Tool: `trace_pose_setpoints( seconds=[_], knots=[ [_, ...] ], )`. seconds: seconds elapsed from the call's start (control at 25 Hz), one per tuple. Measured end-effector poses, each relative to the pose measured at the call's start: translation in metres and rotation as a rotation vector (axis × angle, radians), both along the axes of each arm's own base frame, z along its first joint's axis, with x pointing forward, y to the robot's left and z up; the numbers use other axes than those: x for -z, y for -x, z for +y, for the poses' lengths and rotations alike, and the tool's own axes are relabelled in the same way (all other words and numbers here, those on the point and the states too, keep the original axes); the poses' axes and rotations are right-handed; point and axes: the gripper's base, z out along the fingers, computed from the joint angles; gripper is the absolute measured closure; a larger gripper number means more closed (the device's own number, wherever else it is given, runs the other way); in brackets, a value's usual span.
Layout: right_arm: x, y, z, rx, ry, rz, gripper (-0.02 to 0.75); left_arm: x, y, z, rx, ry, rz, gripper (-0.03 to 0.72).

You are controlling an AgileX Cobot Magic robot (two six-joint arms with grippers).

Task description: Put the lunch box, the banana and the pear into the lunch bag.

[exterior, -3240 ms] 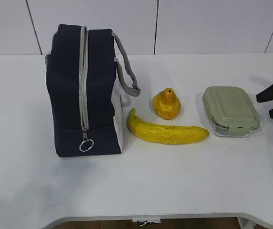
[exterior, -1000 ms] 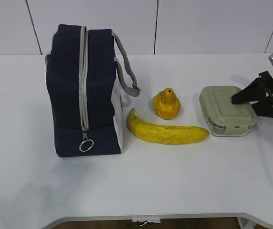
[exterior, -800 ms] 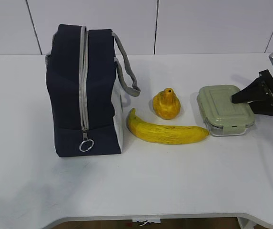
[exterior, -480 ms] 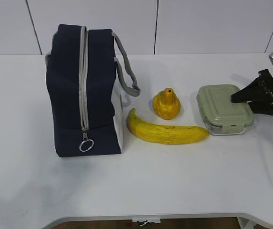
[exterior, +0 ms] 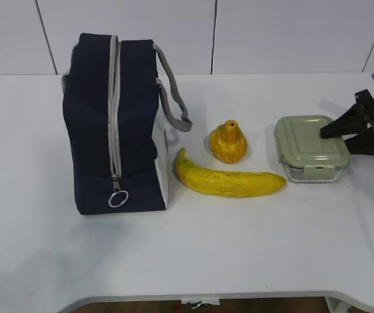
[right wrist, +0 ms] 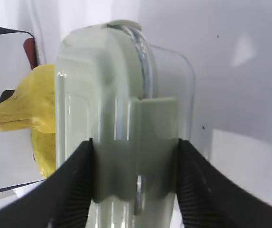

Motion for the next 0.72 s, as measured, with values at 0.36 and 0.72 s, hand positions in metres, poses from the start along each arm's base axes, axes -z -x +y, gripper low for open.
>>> trace_pose_setpoints(
  seconds=[0.36,0.72],
  knots=[
    [-0.037,0.006,0.001,0.077,0.028,0.031,0.374,0.0,-0.001,-0.002,0.016,0.024,0.007,0.444],
    [-0.105,0.014,0.027,0.08,-0.002,-0.108,0.374,-0.012,-0.03,-0.017,0.101,0.193,0.122,0.444]
  ],
)
